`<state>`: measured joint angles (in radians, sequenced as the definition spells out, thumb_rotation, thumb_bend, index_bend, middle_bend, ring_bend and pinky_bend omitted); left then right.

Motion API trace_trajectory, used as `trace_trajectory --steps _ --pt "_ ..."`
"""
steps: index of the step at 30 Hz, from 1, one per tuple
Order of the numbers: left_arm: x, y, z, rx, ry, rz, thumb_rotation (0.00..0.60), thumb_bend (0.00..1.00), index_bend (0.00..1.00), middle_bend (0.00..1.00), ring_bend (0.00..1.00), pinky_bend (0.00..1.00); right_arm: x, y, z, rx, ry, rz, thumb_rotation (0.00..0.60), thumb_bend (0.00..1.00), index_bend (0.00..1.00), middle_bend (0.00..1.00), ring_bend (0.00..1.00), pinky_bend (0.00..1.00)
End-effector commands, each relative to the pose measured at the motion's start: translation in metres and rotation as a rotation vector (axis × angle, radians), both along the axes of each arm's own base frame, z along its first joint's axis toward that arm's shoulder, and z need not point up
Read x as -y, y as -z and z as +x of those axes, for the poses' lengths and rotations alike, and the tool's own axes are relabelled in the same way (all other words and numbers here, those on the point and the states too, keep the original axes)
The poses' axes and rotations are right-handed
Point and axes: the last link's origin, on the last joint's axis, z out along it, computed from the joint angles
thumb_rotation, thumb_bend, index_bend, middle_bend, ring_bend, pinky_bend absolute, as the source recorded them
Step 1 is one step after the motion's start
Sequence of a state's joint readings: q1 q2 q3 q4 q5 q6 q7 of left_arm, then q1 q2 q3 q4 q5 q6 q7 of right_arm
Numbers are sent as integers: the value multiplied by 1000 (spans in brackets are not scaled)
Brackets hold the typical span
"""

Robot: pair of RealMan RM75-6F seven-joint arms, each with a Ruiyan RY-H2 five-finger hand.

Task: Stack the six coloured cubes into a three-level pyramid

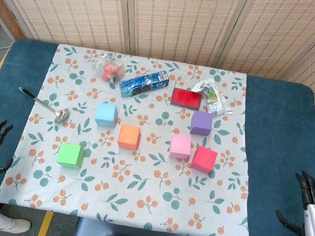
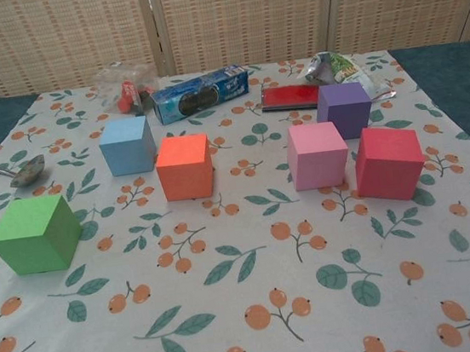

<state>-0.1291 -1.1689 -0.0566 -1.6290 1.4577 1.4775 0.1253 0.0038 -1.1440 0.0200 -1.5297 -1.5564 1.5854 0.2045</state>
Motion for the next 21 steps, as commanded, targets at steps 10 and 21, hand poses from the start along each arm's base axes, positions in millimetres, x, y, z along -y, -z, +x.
trace_trajectory --steps 10,21 --pt "8 -3 -6 13 10 -20 600 343 83 13 0 0 55 15 50 12 -179 184 600 45 0 35 0 0" --pt "11 0 -5 8 41 -62 600 342 87 13 0 0 177 98 125 13 -219 471 600 45 0 73 0 0"
